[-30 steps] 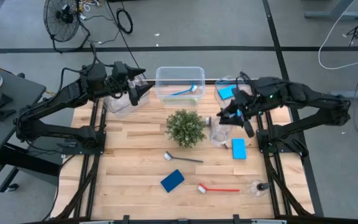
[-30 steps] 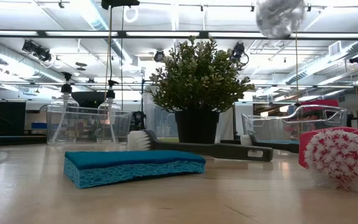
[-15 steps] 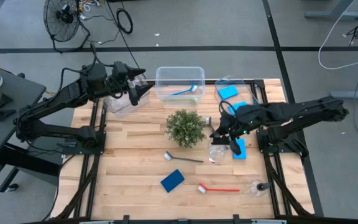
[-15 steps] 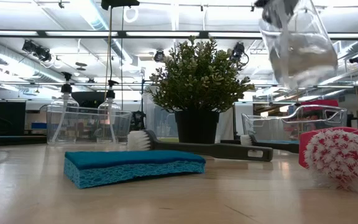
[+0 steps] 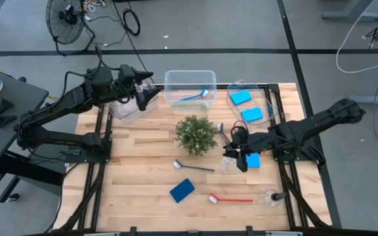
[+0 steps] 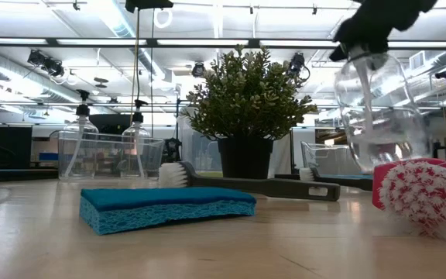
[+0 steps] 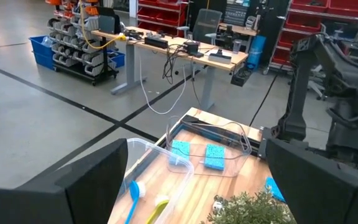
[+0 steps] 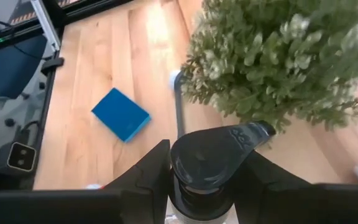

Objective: Pick & Place Kitchen Sink Supplies
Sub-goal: Put the transparent soap dispenser into the left transparent bin

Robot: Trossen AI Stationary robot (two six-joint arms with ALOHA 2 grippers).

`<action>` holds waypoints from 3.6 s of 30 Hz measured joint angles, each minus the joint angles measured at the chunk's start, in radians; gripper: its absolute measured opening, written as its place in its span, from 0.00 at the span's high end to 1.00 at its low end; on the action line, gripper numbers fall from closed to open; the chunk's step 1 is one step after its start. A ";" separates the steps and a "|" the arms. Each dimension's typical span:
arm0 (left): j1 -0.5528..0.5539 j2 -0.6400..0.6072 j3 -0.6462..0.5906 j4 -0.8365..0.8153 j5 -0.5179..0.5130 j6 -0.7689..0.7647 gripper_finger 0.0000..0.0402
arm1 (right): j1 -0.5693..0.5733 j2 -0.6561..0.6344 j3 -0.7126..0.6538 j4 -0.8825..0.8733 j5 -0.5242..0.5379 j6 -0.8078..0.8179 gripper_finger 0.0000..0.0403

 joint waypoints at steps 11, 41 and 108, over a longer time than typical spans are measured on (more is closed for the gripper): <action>0.000 0.000 0.000 0.000 0.000 -0.003 0.04 | 0.060 -0.001 -0.168 0.219 0.076 0.077 0.69; 0.000 0.000 0.000 0.000 0.000 0.000 0.04 | 0.087 -0.002 -0.179 0.174 0.126 -0.126 0.45; 0.000 0.000 0.000 -0.021 -0.053 0.017 0.04 | 0.137 0.037 0.390 -0.461 0.240 -0.253 0.39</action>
